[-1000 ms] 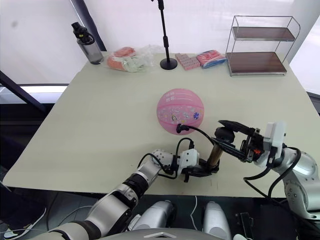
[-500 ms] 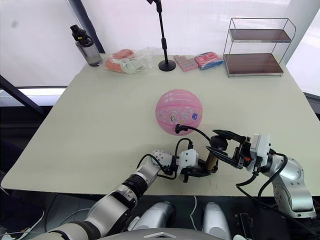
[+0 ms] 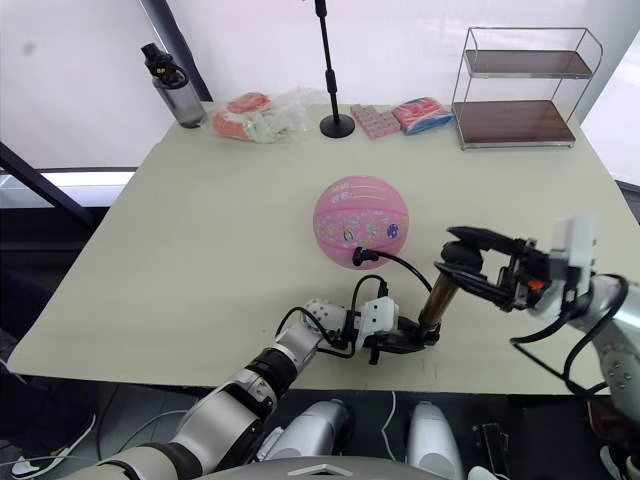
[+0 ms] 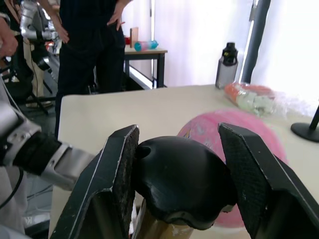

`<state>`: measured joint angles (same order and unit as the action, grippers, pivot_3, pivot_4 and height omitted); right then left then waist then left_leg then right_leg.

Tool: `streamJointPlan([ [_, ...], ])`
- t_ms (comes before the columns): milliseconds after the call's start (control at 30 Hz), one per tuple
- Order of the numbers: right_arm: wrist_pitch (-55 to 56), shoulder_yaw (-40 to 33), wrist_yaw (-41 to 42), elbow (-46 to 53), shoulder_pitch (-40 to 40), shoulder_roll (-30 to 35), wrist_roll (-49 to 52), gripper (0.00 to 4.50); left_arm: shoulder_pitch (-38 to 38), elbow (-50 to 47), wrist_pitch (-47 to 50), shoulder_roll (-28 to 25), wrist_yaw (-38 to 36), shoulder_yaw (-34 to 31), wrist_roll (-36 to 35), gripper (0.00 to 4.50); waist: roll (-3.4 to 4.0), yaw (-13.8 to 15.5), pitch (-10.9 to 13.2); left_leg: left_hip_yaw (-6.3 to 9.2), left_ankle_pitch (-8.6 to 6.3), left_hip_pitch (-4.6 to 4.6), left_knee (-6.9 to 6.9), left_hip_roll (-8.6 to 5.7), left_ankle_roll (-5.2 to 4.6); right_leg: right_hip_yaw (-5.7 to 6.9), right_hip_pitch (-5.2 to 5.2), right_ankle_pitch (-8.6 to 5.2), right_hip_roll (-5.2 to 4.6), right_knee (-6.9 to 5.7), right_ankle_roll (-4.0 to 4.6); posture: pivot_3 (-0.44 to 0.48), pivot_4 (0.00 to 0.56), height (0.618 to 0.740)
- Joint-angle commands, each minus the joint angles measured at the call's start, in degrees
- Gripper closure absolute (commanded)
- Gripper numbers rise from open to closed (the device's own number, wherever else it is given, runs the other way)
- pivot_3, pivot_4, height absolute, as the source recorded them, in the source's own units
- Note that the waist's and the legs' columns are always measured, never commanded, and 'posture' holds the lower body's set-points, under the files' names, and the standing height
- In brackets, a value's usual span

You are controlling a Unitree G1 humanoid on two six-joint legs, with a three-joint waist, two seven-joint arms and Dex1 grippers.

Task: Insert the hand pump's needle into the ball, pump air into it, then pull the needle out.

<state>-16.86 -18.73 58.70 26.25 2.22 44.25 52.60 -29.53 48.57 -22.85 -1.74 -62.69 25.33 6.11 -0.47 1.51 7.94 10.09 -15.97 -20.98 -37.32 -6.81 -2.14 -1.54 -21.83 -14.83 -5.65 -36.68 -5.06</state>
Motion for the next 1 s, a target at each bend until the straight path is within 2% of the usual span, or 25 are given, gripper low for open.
streamJointPlan([
  [33, -1.6, -5.3, -1.5, 2.3, 2.9, 1.4, 5.5, 2.40, 1.3, 3.6, 1.4, -0.8, -0.1, 1.7, 2.4, 3.41, -0.03, 0.0, 0.0, 0.00, 0.00, 0.00, 0.00, 0.00, 0.00, 0.00, 0.00, 0.00, 0.00, 0.00, 0.00, 0.000, 0.150, 0.736],
  [267, -7.0, -10.2, -2.8, 1.7, 7.6, 5.3, 11.5, 2.40, 1.1, 4.0, 1.1, -0.8, 0.0, 1.8, 2.5, 3.41, 0.01, 0.2, 0.1, -0.02, 0.00, -0.02, -0.02, 0.00, 0.00, 0.01, -0.01, 0.01, -0.03, -0.01, 0.00, 0.000, 0.150, 0.736],
  [500, -8.0, -9.9, -1.5, 1.3, 9.2, 6.5, 9.6, 2.40, 1.1, 4.1, 0.8, -0.8, 0.0, 1.8, 2.6, 3.41, 0.01, 0.6, 0.2, -0.03, 0.00, -0.09, -0.03, 0.00, -0.01, 0.01, -0.08, 0.01, -0.04, -0.01, 0.00, 0.000, 0.150, 0.736],
  [700, -4.8, -5.5, 1.9, 2.9, 4.0, 4.7, 1.8, 2.40, 1.1, 4.2, 0.7, -0.9, 0.3, 1.8, 2.6, 3.41, 0.01, 0.7, 0.2, -0.02, 0.01, -0.06, -0.03, 0.00, 0.00, 0.02, -0.07, 0.01, -0.03, -0.02, 0.00, 0.000, 0.150, 0.736],
  [1000, 9.1, 5.7, 4.6, -1.2, -5.6, -4.6, -14.4, 2.40, 0.9, 4.6, 0.5, -0.8, 0.4, 1.7, 2.7, 3.41, -0.19, 0.6, 0.0, -0.02, 0.00, 0.21, -0.02, 0.07, 0.01, 0.01, 0.08, 0.00, 0.09, -0.05, -0.02, 0.000, 0.150, 0.736],
])
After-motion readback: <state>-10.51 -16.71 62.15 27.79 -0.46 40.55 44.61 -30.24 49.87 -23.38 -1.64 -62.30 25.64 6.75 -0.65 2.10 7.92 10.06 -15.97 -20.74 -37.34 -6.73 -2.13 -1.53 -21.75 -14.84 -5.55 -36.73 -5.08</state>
